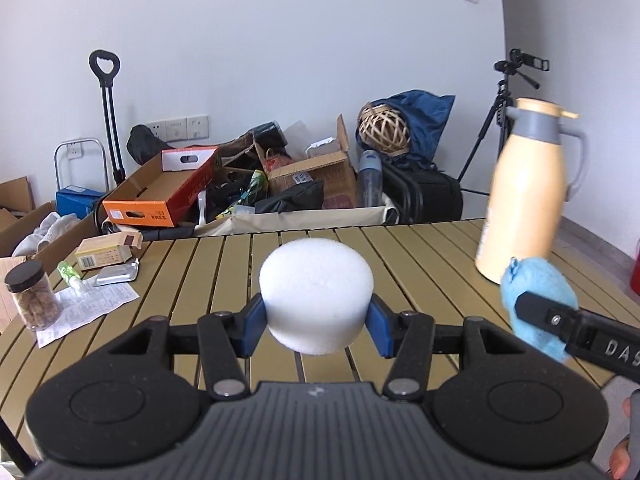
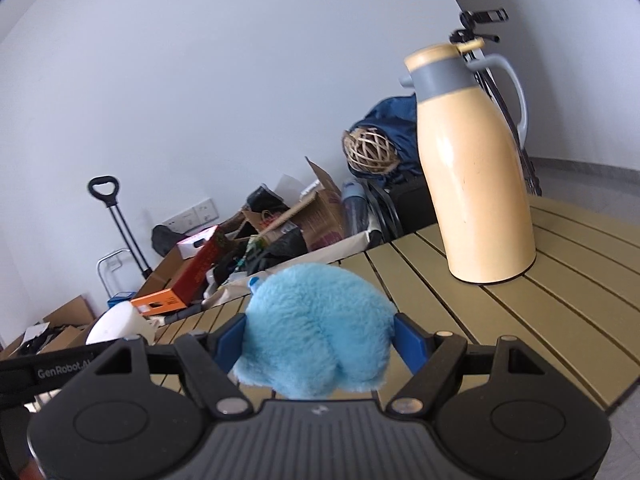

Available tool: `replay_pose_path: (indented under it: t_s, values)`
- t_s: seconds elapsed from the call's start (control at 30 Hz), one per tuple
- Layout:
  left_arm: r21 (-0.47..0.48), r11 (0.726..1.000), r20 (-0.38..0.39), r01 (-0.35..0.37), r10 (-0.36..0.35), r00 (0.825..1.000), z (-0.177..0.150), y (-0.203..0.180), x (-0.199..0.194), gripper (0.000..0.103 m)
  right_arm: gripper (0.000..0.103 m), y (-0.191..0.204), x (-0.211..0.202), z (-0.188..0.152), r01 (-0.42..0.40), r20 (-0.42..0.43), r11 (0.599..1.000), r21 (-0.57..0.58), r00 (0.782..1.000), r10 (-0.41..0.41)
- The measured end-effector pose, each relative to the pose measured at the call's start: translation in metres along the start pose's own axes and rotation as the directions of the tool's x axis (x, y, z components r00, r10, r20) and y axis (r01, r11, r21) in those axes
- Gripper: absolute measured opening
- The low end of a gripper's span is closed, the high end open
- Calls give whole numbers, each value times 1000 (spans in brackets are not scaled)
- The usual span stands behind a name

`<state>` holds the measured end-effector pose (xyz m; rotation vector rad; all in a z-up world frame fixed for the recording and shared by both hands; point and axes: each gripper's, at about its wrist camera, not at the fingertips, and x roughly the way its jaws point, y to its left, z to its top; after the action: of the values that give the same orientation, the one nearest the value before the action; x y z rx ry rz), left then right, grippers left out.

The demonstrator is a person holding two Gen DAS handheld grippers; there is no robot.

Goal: Collect trash
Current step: 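Carry the foam cylinder and blue cloth in both tools down over the black bin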

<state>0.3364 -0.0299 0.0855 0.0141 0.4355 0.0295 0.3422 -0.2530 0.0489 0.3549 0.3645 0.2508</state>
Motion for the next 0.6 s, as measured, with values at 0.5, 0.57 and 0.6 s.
replay_pose_path:
  t_s: [0.5,0.57,0.6]
  values:
    - [-21,995,35,98,-97,995,-57,9,-119,54,77,27,-104,-45,-36,-61,991,-126,998,28]
    - [-31,993,30,111,-110,993,-67,14,-129,54,77,29,-116,-52,-42,-71,991,-128,997,33]
    - [-34,993,27,116,-115,993,-71,16,-133,54,77,30,-121,-56,-43,-77,990,-133,997,33]
